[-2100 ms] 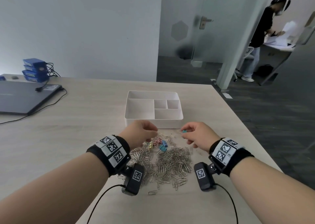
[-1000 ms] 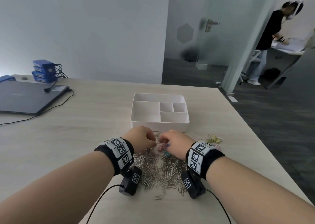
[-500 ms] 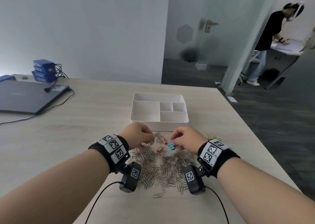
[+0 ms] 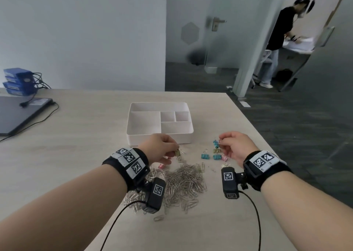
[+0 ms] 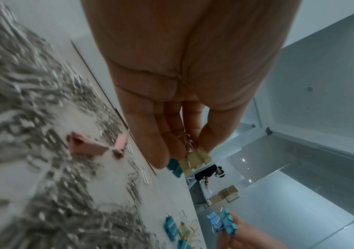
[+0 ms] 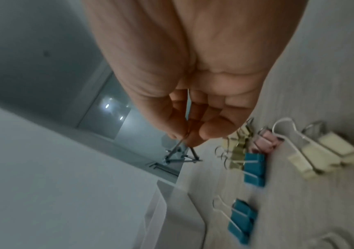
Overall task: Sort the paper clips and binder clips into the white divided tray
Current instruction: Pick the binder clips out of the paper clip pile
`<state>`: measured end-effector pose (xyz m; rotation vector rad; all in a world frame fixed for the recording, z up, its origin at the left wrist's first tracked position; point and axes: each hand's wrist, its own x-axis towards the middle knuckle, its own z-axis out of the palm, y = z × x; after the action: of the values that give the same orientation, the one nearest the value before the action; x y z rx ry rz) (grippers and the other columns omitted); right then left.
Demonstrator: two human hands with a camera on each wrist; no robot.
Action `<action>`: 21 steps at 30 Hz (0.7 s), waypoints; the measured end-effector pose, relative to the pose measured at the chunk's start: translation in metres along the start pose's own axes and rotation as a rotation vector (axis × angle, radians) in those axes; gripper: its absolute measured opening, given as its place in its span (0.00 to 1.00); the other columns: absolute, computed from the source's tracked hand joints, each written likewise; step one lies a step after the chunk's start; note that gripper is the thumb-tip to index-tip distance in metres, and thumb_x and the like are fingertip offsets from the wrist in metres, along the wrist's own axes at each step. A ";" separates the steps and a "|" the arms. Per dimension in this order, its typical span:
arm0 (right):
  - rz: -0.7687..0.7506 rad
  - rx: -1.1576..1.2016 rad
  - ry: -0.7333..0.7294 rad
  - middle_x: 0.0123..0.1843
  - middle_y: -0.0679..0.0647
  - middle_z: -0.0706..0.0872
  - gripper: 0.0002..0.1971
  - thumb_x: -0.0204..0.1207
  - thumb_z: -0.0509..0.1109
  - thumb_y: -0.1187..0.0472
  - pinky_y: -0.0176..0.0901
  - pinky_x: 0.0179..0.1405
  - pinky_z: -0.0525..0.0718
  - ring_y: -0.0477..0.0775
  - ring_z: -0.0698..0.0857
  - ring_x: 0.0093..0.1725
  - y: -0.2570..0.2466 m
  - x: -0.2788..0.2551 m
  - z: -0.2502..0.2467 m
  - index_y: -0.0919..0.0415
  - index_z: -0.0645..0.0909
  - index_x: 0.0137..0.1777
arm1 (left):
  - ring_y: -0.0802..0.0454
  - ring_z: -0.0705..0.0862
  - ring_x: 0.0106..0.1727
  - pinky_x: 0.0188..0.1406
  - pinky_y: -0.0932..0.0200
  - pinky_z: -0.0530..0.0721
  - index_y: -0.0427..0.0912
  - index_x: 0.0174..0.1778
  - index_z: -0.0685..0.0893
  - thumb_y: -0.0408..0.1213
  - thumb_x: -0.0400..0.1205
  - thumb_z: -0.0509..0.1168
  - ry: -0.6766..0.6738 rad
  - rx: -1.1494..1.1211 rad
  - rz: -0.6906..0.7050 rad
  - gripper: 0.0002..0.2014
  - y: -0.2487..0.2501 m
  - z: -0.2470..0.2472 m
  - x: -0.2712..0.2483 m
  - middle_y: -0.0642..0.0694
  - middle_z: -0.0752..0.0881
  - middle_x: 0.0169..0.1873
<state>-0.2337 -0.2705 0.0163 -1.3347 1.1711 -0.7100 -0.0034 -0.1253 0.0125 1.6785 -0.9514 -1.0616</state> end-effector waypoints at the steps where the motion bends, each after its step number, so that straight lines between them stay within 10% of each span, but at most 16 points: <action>1: 0.032 0.059 0.006 0.42 0.64 0.87 0.09 0.78 0.66 0.78 0.45 0.32 0.80 0.55 0.83 0.35 0.001 0.000 -0.007 0.66 0.84 0.49 | 0.47 0.87 0.37 0.44 0.43 0.92 0.38 0.44 0.86 0.33 0.80 0.74 -0.009 0.000 0.001 0.03 0.002 0.007 0.003 0.39 0.90 0.38; 5: 0.140 0.235 -0.015 0.40 0.62 0.84 0.11 0.80 0.62 0.79 0.43 0.31 0.78 0.53 0.81 0.34 0.007 0.001 -0.022 0.65 0.82 0.48 | 0.54 0.87 0.37 0.35 0.55 0.91 0.39 0.47 0.86 0.35 0.81 0.73 -0.043 0.001 0.006 0.04 0.010 0.033 0.010 0.42 0.91 0.40; 21: 0.270 0.397 0.051 0.38 0.62 0.83 0.11 0.82 0.58 0.79 0.37 0.21 0.83 0.54 0.83 0.34 0.023 0.003 -0.043 0.66 0.80 0.47 | 0.52 0.89 0.39 0.40 0.49 0.93 0.41 0.48 0.86 0.36 0.82 0.72 -0.120 0.028 -0.078 0.03 0.025 0.109 0.033 0.43 0.90 0.42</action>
<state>-0.2775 -0.2853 0.0003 -0.8153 1.1516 -0.7356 -0.0972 -0.1942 0.0046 1.7021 -0.9873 -1.2172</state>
